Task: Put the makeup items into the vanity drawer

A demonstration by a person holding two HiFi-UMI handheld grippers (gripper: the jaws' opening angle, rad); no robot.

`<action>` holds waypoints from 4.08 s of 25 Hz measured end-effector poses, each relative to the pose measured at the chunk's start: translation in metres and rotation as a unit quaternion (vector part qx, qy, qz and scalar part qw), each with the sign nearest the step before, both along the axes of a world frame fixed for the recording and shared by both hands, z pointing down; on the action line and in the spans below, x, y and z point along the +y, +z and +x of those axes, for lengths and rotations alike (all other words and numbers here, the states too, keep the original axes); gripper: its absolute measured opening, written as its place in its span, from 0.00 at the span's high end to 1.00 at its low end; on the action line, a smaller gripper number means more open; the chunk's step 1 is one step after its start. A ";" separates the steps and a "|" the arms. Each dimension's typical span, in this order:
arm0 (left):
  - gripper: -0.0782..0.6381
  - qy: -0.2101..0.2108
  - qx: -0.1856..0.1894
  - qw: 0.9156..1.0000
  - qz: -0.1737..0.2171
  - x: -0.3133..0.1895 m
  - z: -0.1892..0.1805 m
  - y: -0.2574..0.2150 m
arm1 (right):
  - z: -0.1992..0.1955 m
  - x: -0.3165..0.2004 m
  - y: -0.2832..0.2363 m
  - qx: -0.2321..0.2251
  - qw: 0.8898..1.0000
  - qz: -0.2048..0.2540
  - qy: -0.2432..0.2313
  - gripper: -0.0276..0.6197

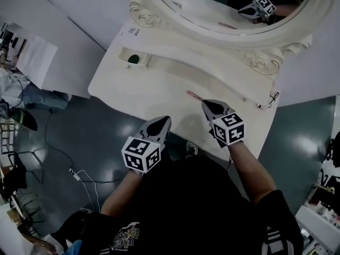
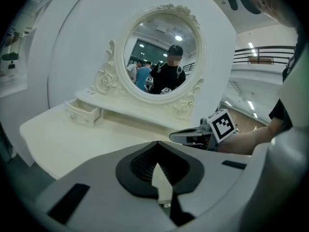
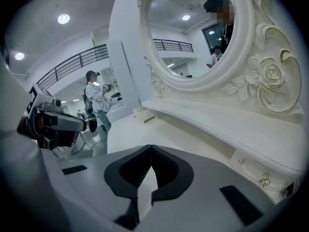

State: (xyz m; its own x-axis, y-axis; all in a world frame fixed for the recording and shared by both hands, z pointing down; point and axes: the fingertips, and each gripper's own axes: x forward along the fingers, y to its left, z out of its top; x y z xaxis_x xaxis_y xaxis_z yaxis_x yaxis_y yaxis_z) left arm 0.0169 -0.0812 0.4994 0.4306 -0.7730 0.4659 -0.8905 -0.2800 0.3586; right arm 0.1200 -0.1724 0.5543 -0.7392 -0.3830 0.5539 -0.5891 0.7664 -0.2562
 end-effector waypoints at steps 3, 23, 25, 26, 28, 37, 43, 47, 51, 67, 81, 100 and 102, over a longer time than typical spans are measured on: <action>0.89 0.025 -0.001 1.000 -0.008 -0.006 -0.008 0.001 | 0.003 -0.013 0.019 0.044 0.999 0.010 0.004 0.91; 0.89 0.047 0.008 0.998 -0.036 -0.036 -0.063 0.024 | -0.010 -0.033 0.105 0.195 0.979 -0.015 -0.059 0.77; 0.89 0.045 0.009 0.998 -0.037 -0.038 -0.066 0.025 | -0.007 -0.035 0.107 0.193 0.980 -0.017 -0.055 0.78; 0.89 0.045 0.009 0.998 -0.037 -0.038 -0.068 0.026 | -0.006 -0.036 0.108 0.193 0.980 -0.017 -0.053 0.81; 0.89 0.043 0.011 0.998 -0.037 -0.040 -0.069 0.026 | -0.006 -0.037 0.107 0.195 0.980 -0.016 -0.050 0.85; 0.89 0.040 0.015 0.999 -0.030 -0.045 -0.073 0.024 | -0.009 -0.038 0.102 0.186 0.982 -0.020 -0.017 0.86; 0.89 0.029 0.019 0.999 -0.020 -0.047 -0.081 0.019 | -0.042 -0.043 0.068 0.136 0.991 -0.008 -0.016 0.86; 0.89 0.014 0.023 1.000 -0.013 -0.051 -0.095 0.017 | -0.075 -0.050 0.036 0.100 0.995 0.009 -0.021 0.86; 0.89 -0.001 0.023 1.000 -0.005 -0.055 -0.115 0.014 | -0.114 -0.056 0.006 0.062 0.997 0.026 -0.027 0.86; 0.89 -0.036 0.019 0.999 0.013 -0.083 -0.196 0.006 | -0.253 -0.085 -0.039 0.038 0.993 0.074 -0.085 0.86; 0.89 -0.030 0.023 0.999 -0.008 -0.085 -0.262 0.029 | -0.336 -0.129 -0.005 0.129 0.979 0.093 -0.128 0.86; 0.89 -0.009 0.036 0.999 -0.019 -0.084 -0.296 0.043 | -0.358 -0.145 0.029 0.209 0.967 0.075 -0.122 0.86; 0.89 -0.008 0.036 0.999 -0.018 -0.082 -0.296 0.042 | -0.358 -0.146 0.030 0.214 0.967 0.077 -0.117 0.86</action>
